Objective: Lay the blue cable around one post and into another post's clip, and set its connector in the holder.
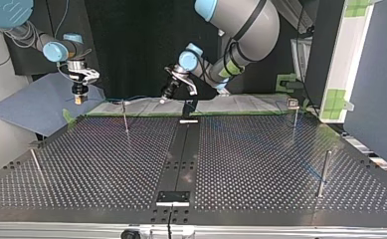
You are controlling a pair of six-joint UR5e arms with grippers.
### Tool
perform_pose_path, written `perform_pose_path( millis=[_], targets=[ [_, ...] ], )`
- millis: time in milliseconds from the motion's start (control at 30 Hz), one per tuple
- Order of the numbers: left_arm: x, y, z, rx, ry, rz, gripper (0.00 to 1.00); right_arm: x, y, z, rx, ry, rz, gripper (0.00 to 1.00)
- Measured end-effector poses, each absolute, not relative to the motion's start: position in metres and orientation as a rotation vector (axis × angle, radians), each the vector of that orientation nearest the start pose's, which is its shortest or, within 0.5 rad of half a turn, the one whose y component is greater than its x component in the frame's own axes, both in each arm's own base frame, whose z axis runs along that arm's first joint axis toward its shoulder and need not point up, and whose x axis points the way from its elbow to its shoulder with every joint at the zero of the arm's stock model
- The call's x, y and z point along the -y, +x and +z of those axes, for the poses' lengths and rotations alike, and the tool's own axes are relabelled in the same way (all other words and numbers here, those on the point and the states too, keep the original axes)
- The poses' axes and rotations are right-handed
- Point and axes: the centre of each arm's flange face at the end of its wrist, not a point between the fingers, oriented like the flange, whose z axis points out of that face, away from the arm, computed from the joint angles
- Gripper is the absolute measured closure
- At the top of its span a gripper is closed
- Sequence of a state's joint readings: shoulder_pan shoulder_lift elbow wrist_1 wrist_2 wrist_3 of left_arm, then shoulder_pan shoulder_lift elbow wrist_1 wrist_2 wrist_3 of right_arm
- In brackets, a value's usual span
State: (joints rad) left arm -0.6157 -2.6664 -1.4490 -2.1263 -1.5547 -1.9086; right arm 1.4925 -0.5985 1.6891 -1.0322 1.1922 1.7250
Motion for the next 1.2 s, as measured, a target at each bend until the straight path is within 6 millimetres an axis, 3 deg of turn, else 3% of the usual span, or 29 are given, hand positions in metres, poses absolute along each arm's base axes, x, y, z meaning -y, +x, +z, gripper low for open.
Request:
perform_pose_path(
  millis=[467, 1200],
  targets=[
    [0.509, 0.52, -0.053, -1.549, 0.198, -0.783, 1.0, 0.639, 0.123, -0.046, 1.232, 1.415, 1.54, 1.0],
    [0.508, 0.536, -0.046, -1.552, 0.196, -0.793, 1.0, 0.646, 0.122, -0.043, 1.238, 1.415, 1.537, 1.0]
  ],
)
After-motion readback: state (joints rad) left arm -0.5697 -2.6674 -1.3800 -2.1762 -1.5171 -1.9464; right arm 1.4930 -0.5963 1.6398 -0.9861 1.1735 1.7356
